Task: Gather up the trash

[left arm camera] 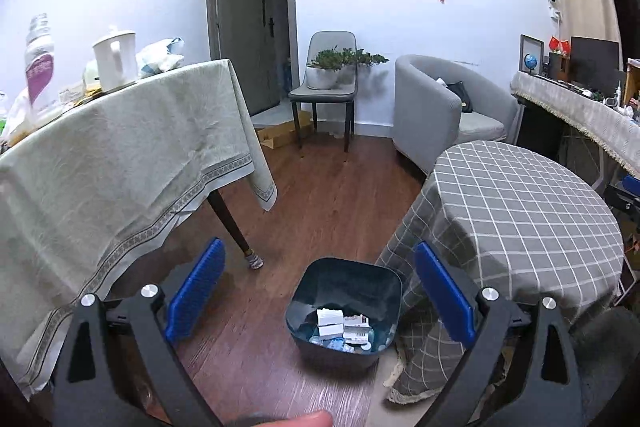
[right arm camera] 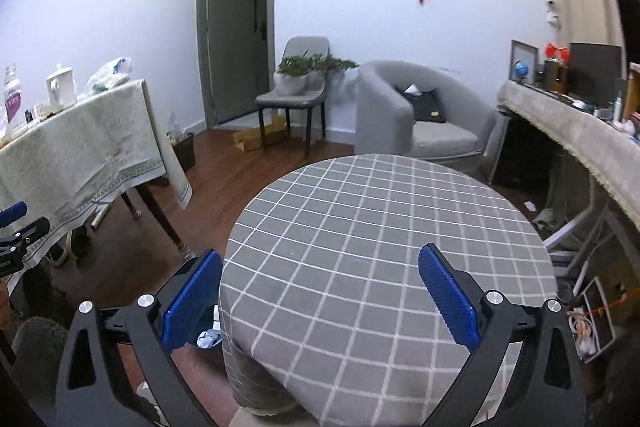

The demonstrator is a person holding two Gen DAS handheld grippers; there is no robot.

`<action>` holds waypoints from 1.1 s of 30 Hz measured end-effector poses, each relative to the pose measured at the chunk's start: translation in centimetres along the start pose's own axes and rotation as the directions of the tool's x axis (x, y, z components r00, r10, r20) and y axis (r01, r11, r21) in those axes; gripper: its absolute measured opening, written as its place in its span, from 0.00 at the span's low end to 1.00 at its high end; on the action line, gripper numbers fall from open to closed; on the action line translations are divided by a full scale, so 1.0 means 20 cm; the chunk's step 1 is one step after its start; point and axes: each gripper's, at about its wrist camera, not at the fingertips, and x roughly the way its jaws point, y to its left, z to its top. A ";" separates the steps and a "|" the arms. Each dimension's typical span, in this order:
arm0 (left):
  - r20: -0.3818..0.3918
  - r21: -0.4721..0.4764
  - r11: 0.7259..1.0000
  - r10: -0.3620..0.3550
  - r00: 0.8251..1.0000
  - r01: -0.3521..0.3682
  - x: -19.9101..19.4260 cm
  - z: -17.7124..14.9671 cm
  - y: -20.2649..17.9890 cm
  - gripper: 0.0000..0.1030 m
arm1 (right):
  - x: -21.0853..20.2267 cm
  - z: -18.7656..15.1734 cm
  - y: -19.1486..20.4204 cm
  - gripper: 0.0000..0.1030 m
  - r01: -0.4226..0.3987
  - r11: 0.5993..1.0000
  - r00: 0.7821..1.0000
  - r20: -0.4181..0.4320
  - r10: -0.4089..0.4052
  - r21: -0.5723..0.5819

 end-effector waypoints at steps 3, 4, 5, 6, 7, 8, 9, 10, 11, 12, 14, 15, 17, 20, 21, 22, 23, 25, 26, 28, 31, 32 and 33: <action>0.015 0.015 1.000 -0.022 1.000 0.022 -0.08 -0.07 -0.02 0.95 | -0.11 -0.08 -0.01 0.97 -0.004 1.000 1.000 0.009 0.004 -0.008; 0.017 0.023 0.999 -0.027 1.000 0.026 -0.11 -0.09 -0.02 0.95 | -0.15 -0.11 -0.01 0.96 -0.001 1.000 1.000 0.013 0.002 -0.017; 0.018 0.028 0.999 -0.027 0.999 0.027 -0.12 -0.11 -0.03 0.95 | -0.19 -0.13 -0.01 0.96 0.002 1.000 1.000 0.021 -0.002 -0.019; 0.023 0.029 0.999 -0.037 0.999 0.036 -0.15 -0.14 -0.02 0.95 | -0.23 -0.16 -0.01 0.97 0.007 1.000 1.000 0.029 -0.006 -0.017; 0.028 0.023 0.999 -0.046 0.999 0.046 -0.16 -0.17 -0.02 0.95 | -0.27 -0.20 -0.02 0.97 0.007 1.000 0.999 0.036 -0.007 -0.010; 0.031 0.015 0.999 -0.049 0.998 0.049 -0.18 -0.19 -0.01 0.95 | -0.29 -0.21 -0.03 0.97 0.006 1.000 0.999 0.037 -0.005 -0.006; 0.036 0.014 0.999 -0.049 0.998 0.048 -0.18 -0.20 -0.01 0.95 | -0.31 -0.25 -0.03 0.97 0.004 1.000 0.999 0.038 -0.003 -0.003; 0.048 0.013 0.999 -0.051 0.998 0.050 -0.19 -0.21 -0.01 0.95 | -0.32 -0.27 -0.04 0.97 0.003 1.000 0.999 0.035 -0.003 -0.005; 0.055 0.014 0.999 -0.053 0.997 0.052 -0.20 -0.22 -0.02 0.95 | -0.32 -0.29 -0.04 0.97 0.002 1.000 1.000 0.031 -0.002 -0.010; 0.063 0.019 0.998 -0.055 0.996 0.054 -0.20 -0.22 -0.02 0.95 | -0.32 -0.31 -0.05 0.97 -0.001 1.000 1.000 0.028 0.002 -0.011; 0.069 0.033 0.998 -0.062 0.996 0.060 -0.19 -0.23 -0.04 0.95 | -0.33 -0.32 -0.06 0.97 -0.013 1.000 1.000 0.027 0.013 -0.005; 0.069 0.032 0.997 -0.069 0.995 0.067 -0.18 -0.24 -0.05 0.95 | -0.34 -0.33 -0.06 0.97 -0.016 1.000 0.999 0.030 0.017 -0.004; 0.070 0.027 0.997 -0.078 0.994 0.076 -0.18 -0.24 -0.04 0.95 | -0.34 -0.33 -0.06 0.97 -0.036 0.999 0.999 0.034 0.037 -0.008; 0.064 0.027 0.996 -0.091 0.994 0.089 -0.16 -0.25 -0.05 0.95 | -0.33 -0.35 -0.08 0.97 -0.073 0.997 0.997 0.017 0.073 -0.004; 0.060 0.028 0.995 -0.096 0.994 0.095 -0.16 -0.26 -0.06 0.95 | -0.32 -0.35 -0.08 0.97 -0.081 0.997 0.997 0.018 0.081 0.001; 0.056 0.027 0.995 -0.100 0.993 0.099 -0.15 -0.26 -0.06 0.95 | -0.33 -0.35 -0.09 0.97 -0.093 0.996 0.995 0.024 0.093 0.014; 0.054 0.026 0.995 -0.102 0.993 0.101 -0.15 -0.26 -0.06 0.95 | -0.33 -0.35 -0.10 0.97 -0.099 0.995 0.995 0.030 0.098 0.026; 0.052 0.030 0.994 -0.103 0.993 0.102 -0.15 -0.26 -0.06 0.95 | -0.34 -0.35 -0.13 0.97 -0.105 0.993 0.994 0.042 0.103 0.050; 0.050 0.033 0.994 -0.104 0.993 0.102 -0.15 -0.26 -0.06 0.95 | -0.34 -0.35 -0.13 0.97 -0.107 0.993 0.994 0.044 0.104 0.056; 0.046 0.035 0.994 -0.104 0.994 0.102 -0.14 -0.27 -0.06 0.95 | -0.34 -0.35 -0.13 0.97 -0.106 0.993 0.994 0.043 0.104 0.056; 0.043 0.027 0.995 -0.102 0.994 0.101 -0.14 -0.27 -0.06 0.95 | -0.34 -0.35 -0.12 0.97 -0.103 0.994 0.994 0.042 0.101 0.037; 0.042 0.022 0.995 -0.099 0.994 0.098 -0.14 -0.27 -0.05 0.95 | -0.34 -0.35 -0.11 0.97 -0.102 0.994 0.994 0.041 0.101 0.030; 0.041 0.019 0.995 -0.096 0.995 0.096 -0.14 -0.27 -0.05 0.95 | -0.34 -0.35 -0.11 0.97 -0.101 0.995 0.994 0.040 0.100 0.025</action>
